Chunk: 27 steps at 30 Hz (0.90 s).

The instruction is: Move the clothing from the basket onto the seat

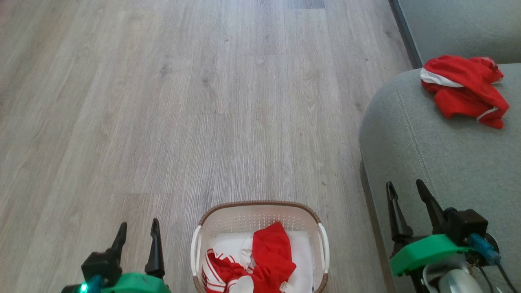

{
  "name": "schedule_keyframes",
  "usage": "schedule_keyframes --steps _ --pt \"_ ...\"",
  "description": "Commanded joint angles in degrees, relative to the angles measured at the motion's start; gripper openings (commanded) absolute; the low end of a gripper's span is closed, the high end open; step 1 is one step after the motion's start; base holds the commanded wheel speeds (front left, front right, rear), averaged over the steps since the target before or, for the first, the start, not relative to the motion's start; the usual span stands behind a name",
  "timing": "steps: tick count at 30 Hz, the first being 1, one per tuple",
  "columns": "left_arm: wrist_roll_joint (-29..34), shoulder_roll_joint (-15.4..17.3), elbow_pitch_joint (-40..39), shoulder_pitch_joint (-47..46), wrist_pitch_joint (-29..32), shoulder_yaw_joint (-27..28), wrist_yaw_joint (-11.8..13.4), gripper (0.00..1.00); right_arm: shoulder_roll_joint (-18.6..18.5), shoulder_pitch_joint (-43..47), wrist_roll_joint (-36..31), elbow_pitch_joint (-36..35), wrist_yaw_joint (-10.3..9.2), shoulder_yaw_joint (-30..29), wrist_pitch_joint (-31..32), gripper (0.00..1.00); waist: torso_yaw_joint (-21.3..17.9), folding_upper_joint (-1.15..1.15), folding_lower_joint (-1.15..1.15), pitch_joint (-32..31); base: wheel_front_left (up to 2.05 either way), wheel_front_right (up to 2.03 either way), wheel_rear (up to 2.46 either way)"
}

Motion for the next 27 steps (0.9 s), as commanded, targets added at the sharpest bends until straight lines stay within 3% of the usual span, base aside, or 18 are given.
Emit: schedule_keyframes --steps 1,16,27 --pt "0.69 0.12 -1.30 -1.55 -0.72 2.23 -0.31 1.00 0.10 -1.56 0.41 -1.51 -0.02 1.60 -0.37 1.00 -0.01 0.00 0.01 0.01 0.00 0.00 0.00" --pt "2.66 -0.79 0.86 -3.09 -0.72 0.26 -2.43 1.00 0.10 -2.01 0.06 -2.20 -0.02 -0.36 -0.37 1.00 -0.43 0.00 0.01 2.48 0.00 0.00 0.00" --pt "6.09 -2.34 10.98 -13.51 0.83 -6.80 -6.86 1.00 0.10 -6.14 -1.82 -5.71 -0.02 -4.00 -0.37 1.00 -2.39 0.00 0.01 12.64 0.00 0.00 0.00"
